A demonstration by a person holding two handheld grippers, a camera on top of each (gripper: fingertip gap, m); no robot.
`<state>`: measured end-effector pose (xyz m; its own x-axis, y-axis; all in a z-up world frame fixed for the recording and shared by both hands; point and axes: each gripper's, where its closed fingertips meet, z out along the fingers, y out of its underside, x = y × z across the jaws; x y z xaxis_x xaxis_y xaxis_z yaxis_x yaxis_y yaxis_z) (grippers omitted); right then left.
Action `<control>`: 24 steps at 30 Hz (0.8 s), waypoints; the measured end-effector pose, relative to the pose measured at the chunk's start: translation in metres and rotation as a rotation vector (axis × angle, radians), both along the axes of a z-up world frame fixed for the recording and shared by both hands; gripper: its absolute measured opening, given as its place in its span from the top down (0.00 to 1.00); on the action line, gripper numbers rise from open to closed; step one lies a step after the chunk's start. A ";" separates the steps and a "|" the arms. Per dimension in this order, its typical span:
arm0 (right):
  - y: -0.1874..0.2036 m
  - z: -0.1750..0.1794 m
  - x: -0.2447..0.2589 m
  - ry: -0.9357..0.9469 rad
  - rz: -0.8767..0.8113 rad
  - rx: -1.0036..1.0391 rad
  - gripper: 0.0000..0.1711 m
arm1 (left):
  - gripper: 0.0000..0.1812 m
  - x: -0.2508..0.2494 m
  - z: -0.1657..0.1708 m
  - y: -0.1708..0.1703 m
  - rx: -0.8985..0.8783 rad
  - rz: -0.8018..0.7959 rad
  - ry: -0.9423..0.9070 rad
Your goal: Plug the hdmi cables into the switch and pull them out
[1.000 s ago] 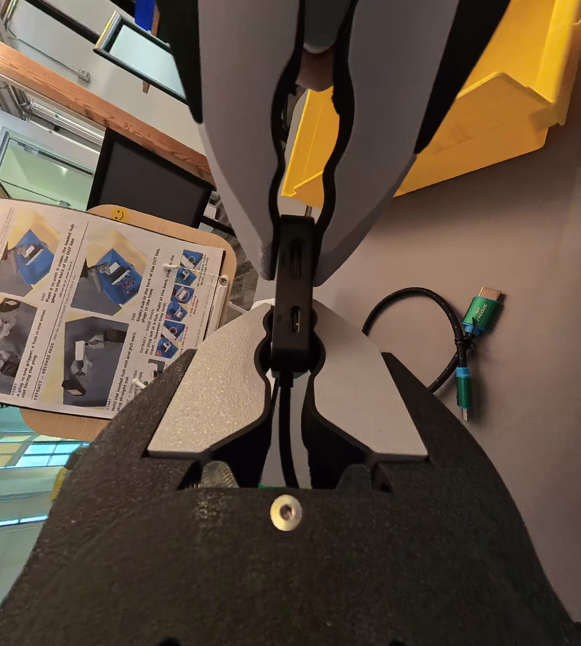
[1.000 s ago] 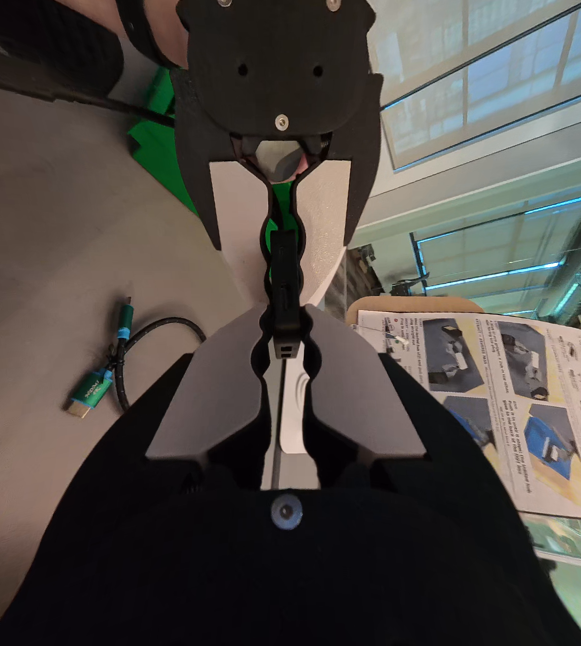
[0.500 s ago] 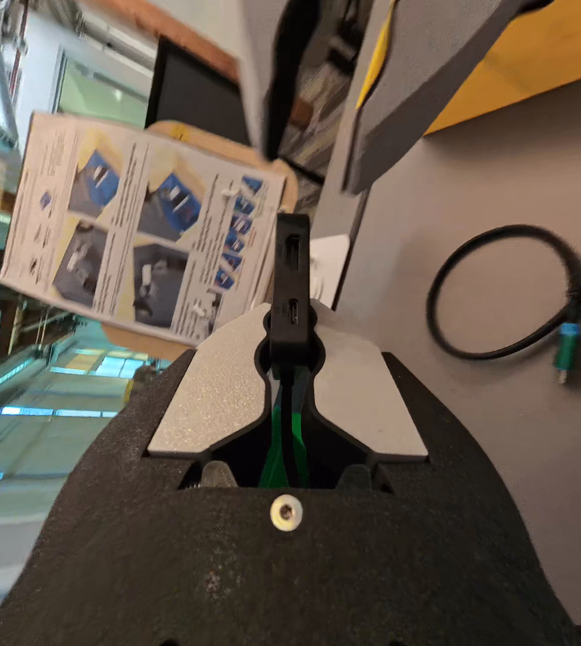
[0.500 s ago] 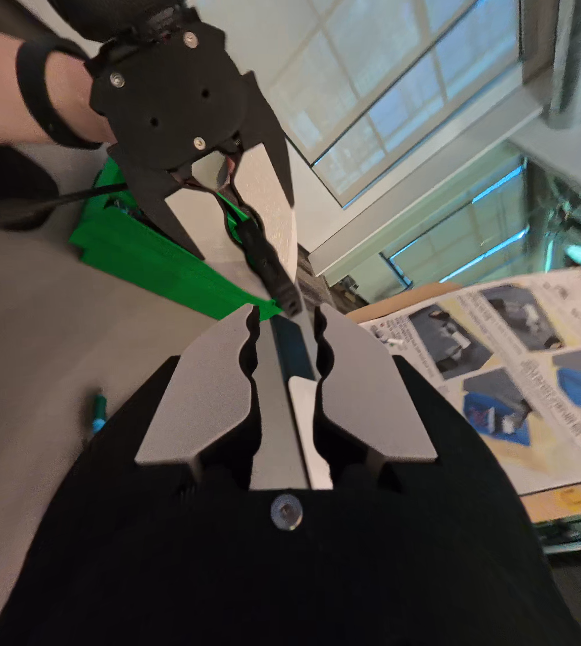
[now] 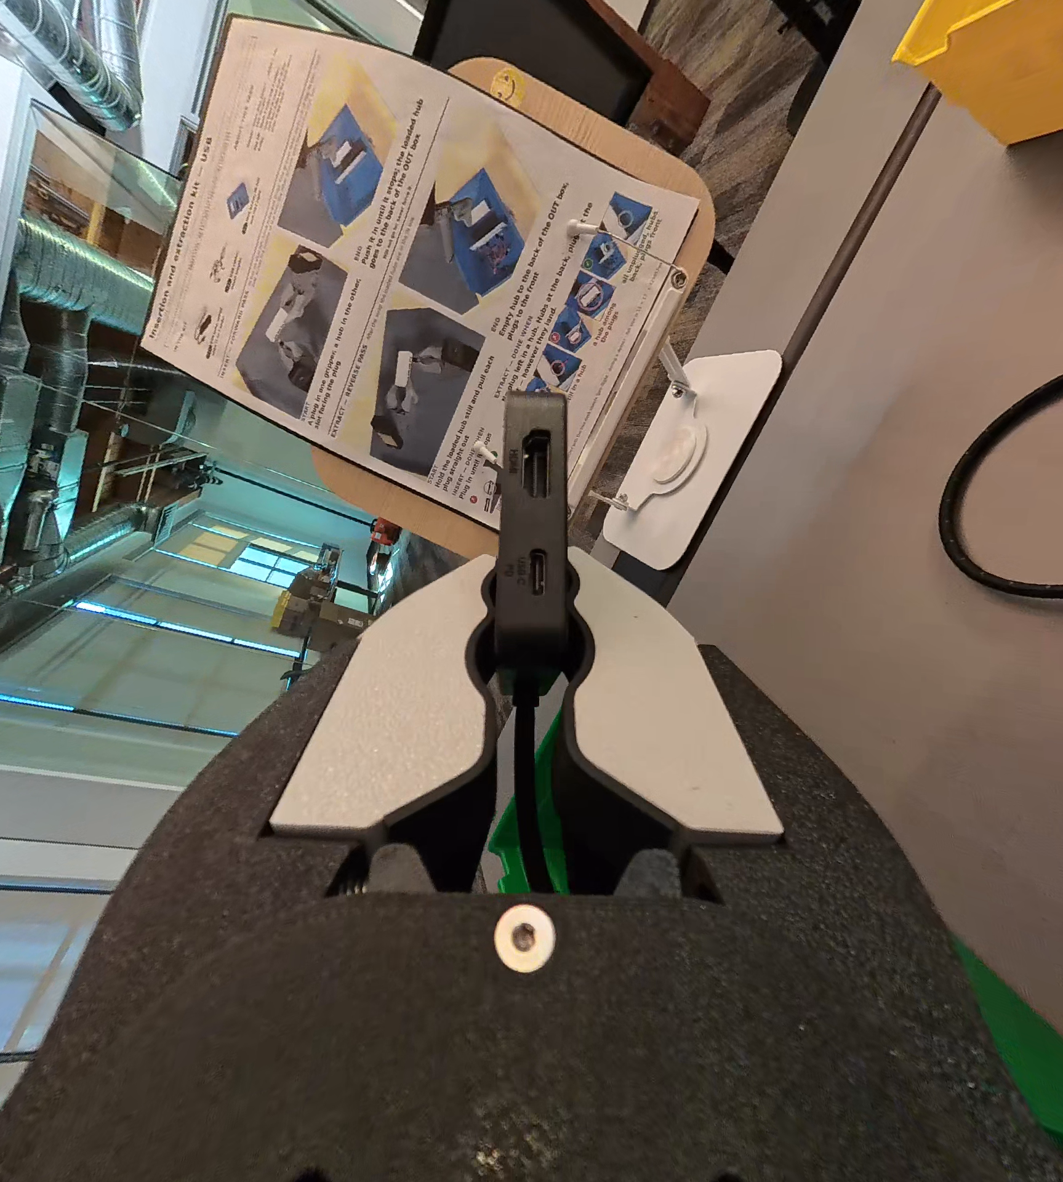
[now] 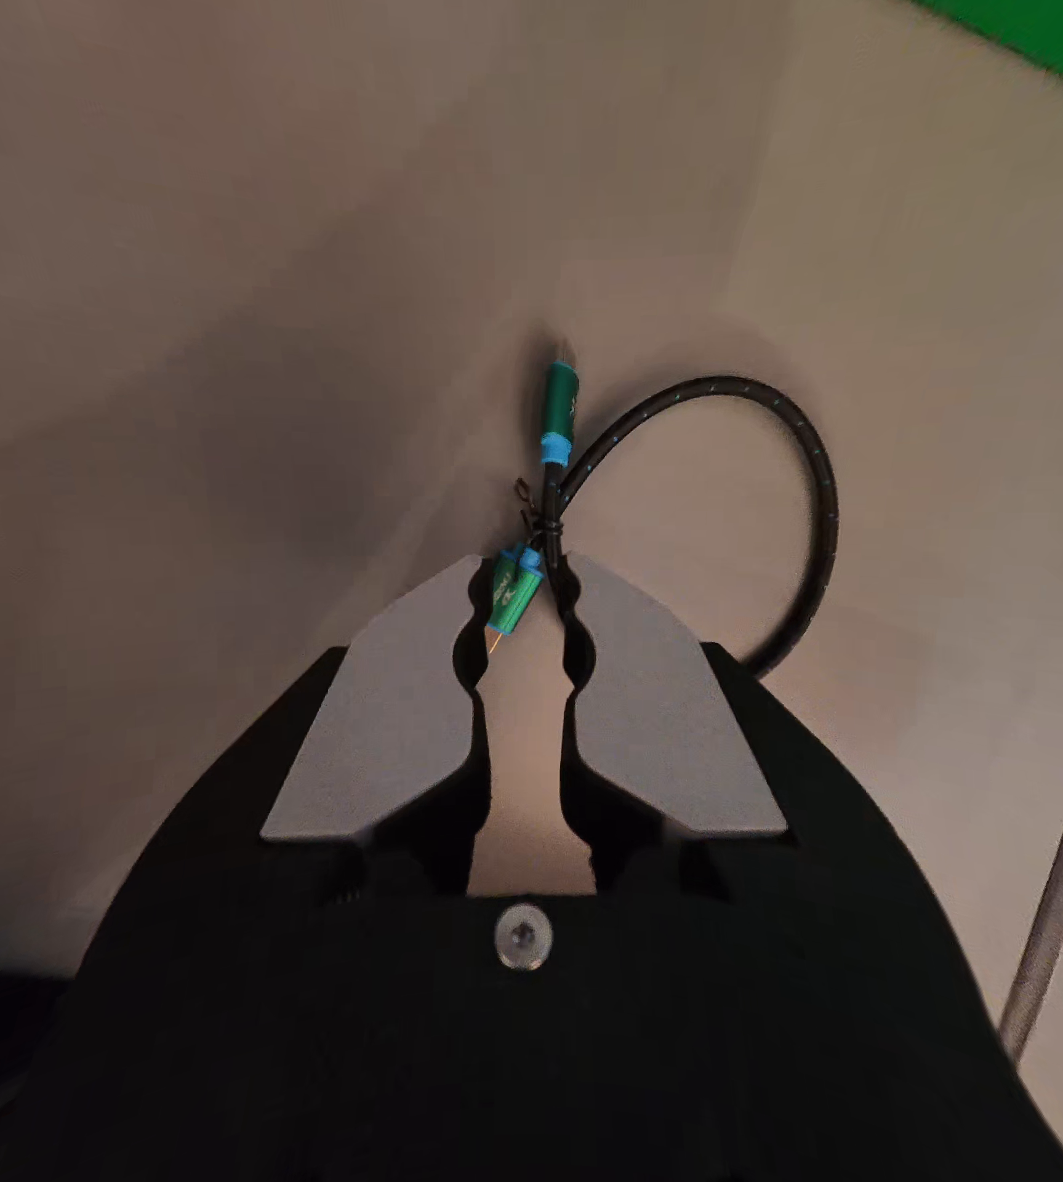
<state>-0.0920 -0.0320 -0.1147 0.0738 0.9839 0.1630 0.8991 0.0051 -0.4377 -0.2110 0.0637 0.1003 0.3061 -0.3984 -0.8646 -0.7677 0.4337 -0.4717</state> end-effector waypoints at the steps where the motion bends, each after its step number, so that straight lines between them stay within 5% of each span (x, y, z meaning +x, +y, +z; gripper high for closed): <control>1: 0.002 -0.004 -0.006 -0.001 0.013 0.021 0.88 | 0.92 0.000 0.000 0.000 0.000 -0.001 0.001; 9: 0.019 -0.016 -0.041 0.091 -0.058 0.034 0.91 | 0.92 -0.012 0.009 0.002 0.005 0.017 -0.028; 13: 0.018 -0.012 -0.047 0.097 0.040 0.177 0.93 | 0.92 -0.016 0.013 0.002 0.009 0.018 -0.046; 21: 0.020 -0.027 -0.041 0.121 -0.140 -0.067 0.95 | 0.92 -0.015 0.013 0.001 0.015 0.017 -0.039; 24: 0.020 -0.029 -0.043 0.082 -0.062 0.048 0.93 | 0.92 -0.015 0.012 0.003 0.014 0.024 -0.032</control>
